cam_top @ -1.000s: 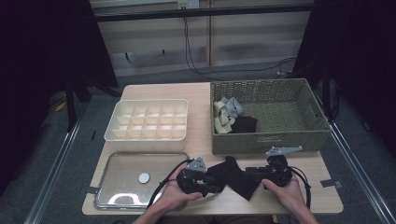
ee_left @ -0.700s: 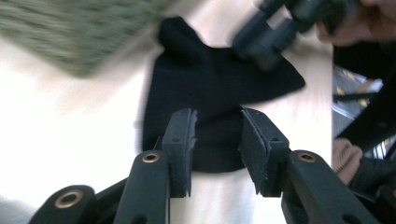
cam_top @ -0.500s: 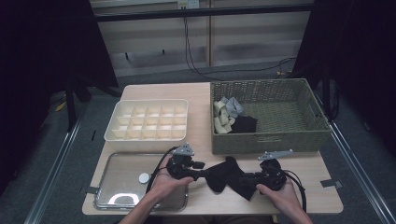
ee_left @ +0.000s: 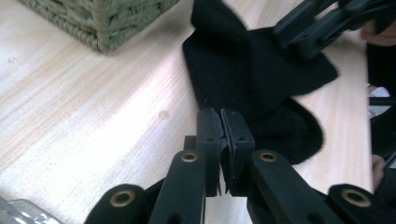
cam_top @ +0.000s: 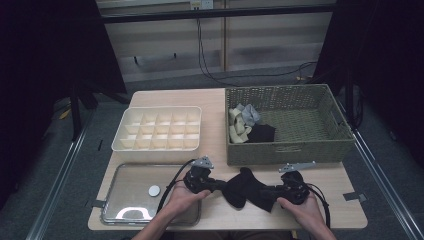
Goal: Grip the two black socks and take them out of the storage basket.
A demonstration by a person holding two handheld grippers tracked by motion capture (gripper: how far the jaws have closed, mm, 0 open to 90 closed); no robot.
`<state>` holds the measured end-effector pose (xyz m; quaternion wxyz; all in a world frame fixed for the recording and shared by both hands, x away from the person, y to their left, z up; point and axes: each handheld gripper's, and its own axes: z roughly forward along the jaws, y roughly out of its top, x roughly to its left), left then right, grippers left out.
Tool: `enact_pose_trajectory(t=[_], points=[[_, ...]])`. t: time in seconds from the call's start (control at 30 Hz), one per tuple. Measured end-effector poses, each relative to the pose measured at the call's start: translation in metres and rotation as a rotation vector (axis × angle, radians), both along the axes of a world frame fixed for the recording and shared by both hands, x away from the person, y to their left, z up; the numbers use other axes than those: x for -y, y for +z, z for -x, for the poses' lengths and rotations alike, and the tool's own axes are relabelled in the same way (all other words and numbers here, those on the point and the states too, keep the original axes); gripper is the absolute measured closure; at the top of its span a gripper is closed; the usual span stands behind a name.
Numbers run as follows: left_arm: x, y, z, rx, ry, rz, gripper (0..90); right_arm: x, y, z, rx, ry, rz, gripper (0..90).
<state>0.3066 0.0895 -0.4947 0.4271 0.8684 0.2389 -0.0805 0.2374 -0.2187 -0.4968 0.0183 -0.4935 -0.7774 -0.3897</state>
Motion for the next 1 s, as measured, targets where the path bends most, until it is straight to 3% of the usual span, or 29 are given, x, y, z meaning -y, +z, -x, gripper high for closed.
enact_pose_trajectory(t=[0.1,0.27,0.47,0.6,0.77,0.87,1.0], points=[[-0.006,0.005,-0.001,0.003,0.021,0.030,87.7,-0.001,0.000,-0.001,0.002,-0.004,0.003,69.1],[-0.011,0.017,0.001,0.035,0.021,0.040,87.8,-0.006,0.001,-0.004,0.010,-0.003,0.012,68.1],[-0.013,0.039,0.007,0.095,0.005,0.055,87.8,-0.016,0.001,-0.011,0.018,0.005,0.021,68.1],[-0.004,0.049,0.015,0.120,-0.025,0.065,87.7,-0.025,0.000,-0.015,0.025,0.023,0.022,68.1],[0.018,0.041,0.020,0.120,-0.072,0.041,87.4,-0.034,0.000,-0.018,0.032,0.042,0.024,68.1],[0.032,0.028,0.019,0.091,-0.101,0.031,87.1,-0.033,-0.001,-0.017,0.032,0.046,0.019,68.1],[0.043,0.014,0.016,0.059,-0.093,0.017,86.8,-0.029,0.000,-0.015,0.034,0.038,0.023,68.2]])
